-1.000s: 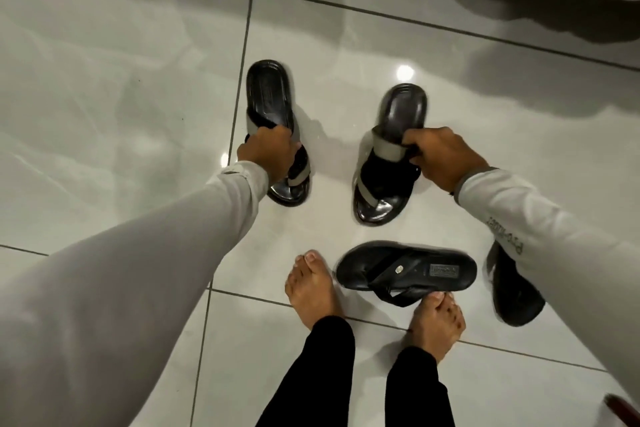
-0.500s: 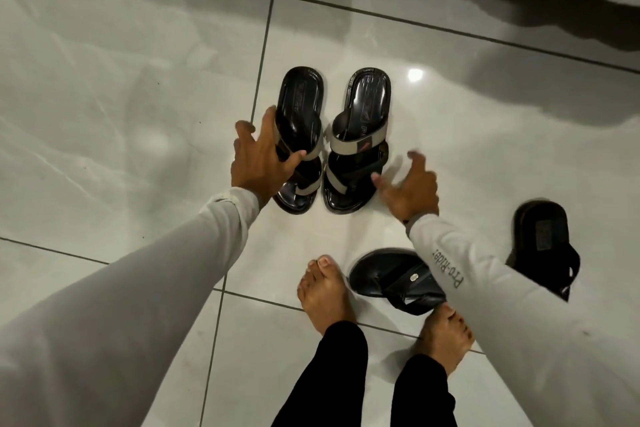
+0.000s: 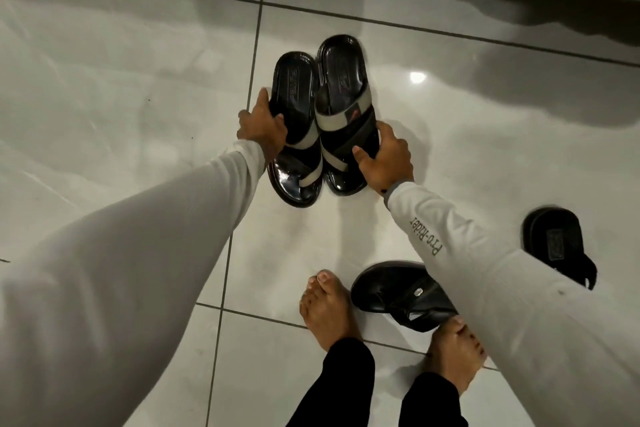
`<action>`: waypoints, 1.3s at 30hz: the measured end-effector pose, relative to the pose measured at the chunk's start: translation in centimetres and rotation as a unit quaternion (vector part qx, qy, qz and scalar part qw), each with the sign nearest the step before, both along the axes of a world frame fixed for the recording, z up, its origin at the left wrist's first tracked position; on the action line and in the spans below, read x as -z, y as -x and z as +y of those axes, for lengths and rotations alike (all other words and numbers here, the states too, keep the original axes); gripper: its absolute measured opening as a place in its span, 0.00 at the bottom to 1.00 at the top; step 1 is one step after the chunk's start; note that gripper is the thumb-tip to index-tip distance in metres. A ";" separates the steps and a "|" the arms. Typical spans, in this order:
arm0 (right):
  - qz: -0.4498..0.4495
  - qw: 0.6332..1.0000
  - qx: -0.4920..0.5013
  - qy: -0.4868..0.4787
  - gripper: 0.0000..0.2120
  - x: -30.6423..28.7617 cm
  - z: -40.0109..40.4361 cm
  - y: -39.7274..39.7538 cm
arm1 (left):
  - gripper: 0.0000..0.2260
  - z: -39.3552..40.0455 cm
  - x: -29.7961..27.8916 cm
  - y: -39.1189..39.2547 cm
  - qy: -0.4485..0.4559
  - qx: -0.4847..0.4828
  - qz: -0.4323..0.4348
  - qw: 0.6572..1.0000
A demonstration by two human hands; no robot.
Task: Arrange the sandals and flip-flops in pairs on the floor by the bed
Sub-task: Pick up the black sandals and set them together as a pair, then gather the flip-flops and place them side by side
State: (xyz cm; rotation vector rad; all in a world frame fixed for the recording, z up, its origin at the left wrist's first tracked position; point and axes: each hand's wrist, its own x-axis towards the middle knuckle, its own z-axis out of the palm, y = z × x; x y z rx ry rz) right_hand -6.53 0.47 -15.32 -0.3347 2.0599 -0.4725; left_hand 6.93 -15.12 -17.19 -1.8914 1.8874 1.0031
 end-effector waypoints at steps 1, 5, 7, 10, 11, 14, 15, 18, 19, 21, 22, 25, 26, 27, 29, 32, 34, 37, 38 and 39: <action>0.001 1.000 0.003 0.001 0.30 0.1 -0.4 0.4 | 0.23 -0.7 0.1 0.4 -0.001 -0.013 0.007 1.000; -0.007 1.000 0.013 0.003 0.31 0.1 -1.6 1.4 | 0.24 -3.3 0.0 2.1 -0.017 -0.072 0.034 0.997; -0.011 1.000 0.007 0.001 0.31 -0.1 -1.6 1.5 | 0.24 -3.7 -0.1 2.6 -0.019 -0.104 0.038 0.994; -0.013 1.000 -0.009 -0.004 0.31 -0.8 0.2 1.6 | 0.24 -2.2 -0.9 2.7 0.004 -0.142 0.034 0.989; -0.016 1.000 -0.018 -0.009 0.31 -1.3 1.4 1.5 | 0.24 -1.1 -1.5 2.4 0.029 -0.142 0.031 0.989; -0.009 0.996 -0.062 -0.057 0.34 -3.0 7.1 1.9 | 0.25 4.0 -4.0 1.5 0.125 -0.082 0.027 0.988; 0.005 0.994 -0.076 -0.080 0.34 -3.6 9.4 2.3 | 0.24 6.3 -4.8 1.1 0.159 -0.025 0.018 0.987; 0.044 0.985 -0.066 -0.151 0.31 -5.2 17.0 4.3 | 0.20 14.5 -6.6 0.2 0.179 0.176 0.042 0.967; 0.055 0.983 -0.044 -0.170 0.30 -5.6 19.4 5.2 | 0.18 17.4 -7.1 0.3 0.152 0.225 0.053 0.961; 0.082 0.974 0.022 -0.209 0.29 -6.1 24.0 6.7 | 0.16 22.9 -7.6 1.1 0.049 0.311 0.059 0.947; 0.096 0.967 0.059 -0.227 0.30 -6.1 26.0 7.6 | 0.15 25.5 -7.4 1.6 -0.007 0.370 0.060 0.927; 0.097 0.942 0.196 -0.255 0.35 -5.2 30.9 10.3 | 0.15 32.0 -6.8 2.9 -0.081 0.605 0.071 0.789; 0.080 0.932 0.245 -0.254 0.36 -4.6 32.1 11.1 | 0.18 33.6 -6.3 3.2 -0.060 0.665 0.074 0.741; 0.062 0.924 0.290 -0.242 0.34 -4.1 32.9 11.8 | 0.20 34.8 -5.9 3.5 -0.024 0.706 0.062 0.706; 0.042 0.913 0.361 -0.187 0.25 -3.1 33.9 12.7 | 0.22 36.0 -5.1 4.1 -0.003 0.747 0.004 0.665; 0.081 0.924 0.348 -0.135 0.18 -2.1 34.5 13.6 | 0.16 35.3 -4.0 5.3 -0.055 0.769 -0.084 0.631; 0.078 0.930 0.335 -0.126 0.18 -1.6 34.5 14.4 | 0.14 33.5 -4.1 6.0 -0.058 0.757 -0.085 0.645; 0.027 0.935 0.321 -0.146 0.32 -1.3 34.0 15.5 | 0.13 31.6 -4.8 7.4 -0.025 0.702 -0.075 0.708; 0.017 0.940 0.302 -0.159 0.36 -1.4 33.7 15.8 | 0.14 31.2 -5.0 8.3 -0.014 0.677 -0.067 0.733; 0.015 0.945 0.282 -0.167 0.38 -1.4 33.5 16.0 | 0.15 30.9 -5.1 9.3 -0.007 0.654 -0.061 0.754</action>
